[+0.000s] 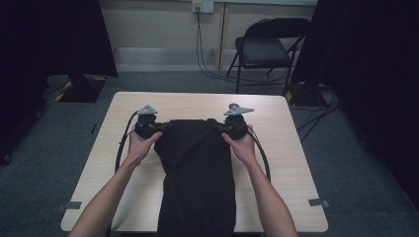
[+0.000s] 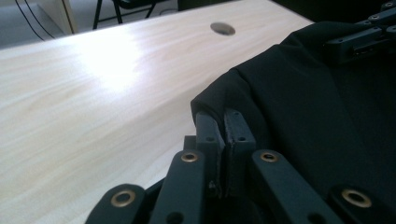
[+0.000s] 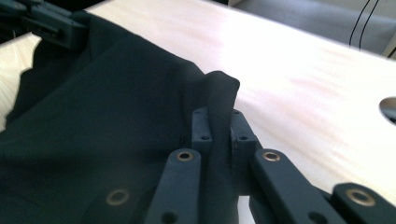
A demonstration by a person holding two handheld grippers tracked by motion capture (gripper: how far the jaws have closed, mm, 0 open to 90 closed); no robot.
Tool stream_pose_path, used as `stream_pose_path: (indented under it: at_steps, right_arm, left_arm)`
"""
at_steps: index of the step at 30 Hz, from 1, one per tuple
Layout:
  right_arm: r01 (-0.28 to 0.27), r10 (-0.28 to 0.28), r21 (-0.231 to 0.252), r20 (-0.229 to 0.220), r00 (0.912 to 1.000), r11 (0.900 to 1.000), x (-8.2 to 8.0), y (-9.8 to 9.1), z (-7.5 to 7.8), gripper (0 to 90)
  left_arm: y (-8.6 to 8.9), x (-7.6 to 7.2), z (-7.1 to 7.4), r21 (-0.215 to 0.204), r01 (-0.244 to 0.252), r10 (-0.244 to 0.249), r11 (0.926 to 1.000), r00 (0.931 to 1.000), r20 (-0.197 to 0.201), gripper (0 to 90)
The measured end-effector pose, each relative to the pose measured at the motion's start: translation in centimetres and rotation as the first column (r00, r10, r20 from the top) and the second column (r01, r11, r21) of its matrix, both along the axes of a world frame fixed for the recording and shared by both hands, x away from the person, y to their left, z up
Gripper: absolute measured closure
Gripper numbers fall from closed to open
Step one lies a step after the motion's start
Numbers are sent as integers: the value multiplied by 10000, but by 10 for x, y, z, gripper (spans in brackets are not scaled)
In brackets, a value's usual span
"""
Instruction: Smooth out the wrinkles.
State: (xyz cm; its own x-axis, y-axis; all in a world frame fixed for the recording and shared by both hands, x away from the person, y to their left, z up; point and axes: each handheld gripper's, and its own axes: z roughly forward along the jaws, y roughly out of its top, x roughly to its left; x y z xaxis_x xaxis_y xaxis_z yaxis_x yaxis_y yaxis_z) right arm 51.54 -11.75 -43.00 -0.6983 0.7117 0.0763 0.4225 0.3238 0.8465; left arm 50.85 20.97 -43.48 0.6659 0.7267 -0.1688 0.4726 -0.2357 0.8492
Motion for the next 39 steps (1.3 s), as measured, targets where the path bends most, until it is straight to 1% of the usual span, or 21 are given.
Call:
stream_pose_path:
  at_steps: [2,3,6,7,8,11,12,15,18,20,21,22,23,25,26,28,31,34,36,38,39]
  right_arm:
    - [30,-31,76,122,9999,10000,0,0,4,842]
    - [40,-41,53,137,9999,10000,0,0,4,842]
    - [116,-117,74,138,9998,9999,2,-1,7,843]
    - [166,-169,142,181,9997,9998,3,-2,9,843]
    - [235,-240,218,211,9995,9995,5,-3,12,843]
    - [327,-339,310,395,9986,9990,7,-4,22,844]
    - [317,-327,286,352,9988,9991,8,-4,24,844]
    - [358,-369,195,551,9978,9992,11,-4,33,845]
    - [599,-616,264,674,9958,9979,16,-7,43,846]
    - [882,-905,329,767,9929,9956,20,-10,50,846]
    - [927,-952,348,786,9924,9951,22,-11,54,846]
    - [1011,-1040,355,909,9904,9942,23,-11,59,847]
    - [1114,-1145,357,1006,9883,9931,24,-12,65,847]
    - [1169,-1204,343,1283,9844,9926,25,-12,73,847]
    - [1128,-1169,387,1294,9847,9929,25,-12,76,847]
    - [1075,-1092,191,1384,9843,9940,24,-13,79,847]
    - [1020,-1062,376,1343,9852,9941,20,-17,77,847]
    - [860,-899,351,1320,9872,9957,14,-19,72,846]
    - [731,-782,422,1353,9877,9964,8,-21,70,847]
    - [629,-693,497,1386,9879,9968,2,-22,70,846]
    - [568,-634,508,1414,9879,9971,-2,-23,70,846]
  left_arm:
    - [0,0,1,20,-43,43,10000,10000,42,868]
    - [0,1,2,-81,-21,21,10000,10000,40,868]
    - [-3,3,10,-100,6,-4,9999,9998,189,869]
    - [-3,4,13,-75,-35,37,10000,9996,298,869]
    - [-4,5,16,-149,-38,43,9999,9994,334,869]
    - [-5,12,29,-235,-116,128,9997,9986,521,869]
    - [-5,14,32,-229,-102,114,9997,9984,555,869]
    - [-9,21,47,-84,-93,99,9999,9969,778,870]
    - [-11,24,58,-321,-201,232,9993,9950,970,870]
    - [-13,27,65,-322,-250,284,9992,9933,1117,870]
    - [-14,28,68,-277,-230,261,9994,9927,1179,871]
    - [-16,29,72,-268,-235,268,9994,9915,1271,870]
    - [-17,29,74,-366,-203,248,9991,9916,1272,871]
    - [-19,27,74,-245,-153,184,9996,9911,1321,871]
    - [-21,26,73,-212,-110,138,9997,9907,1352,871]
    - [-22,23,71,-199,-7,33,9998,9911,1329,870]
    - [-21,19,67,-199,34,-7,9998,9910,1339,870]
    - [-19,12,67,-208,149,-119,9997,9903,1385,870]
    - [-20,6,67,-120,217,-197,9997,9886,1495,870]
    - [-21,-1,69,-184,334,-302,9993,9871,1570,869]
    - [-21,-4,70,-126,377,-351,9992,9860,1627,869]
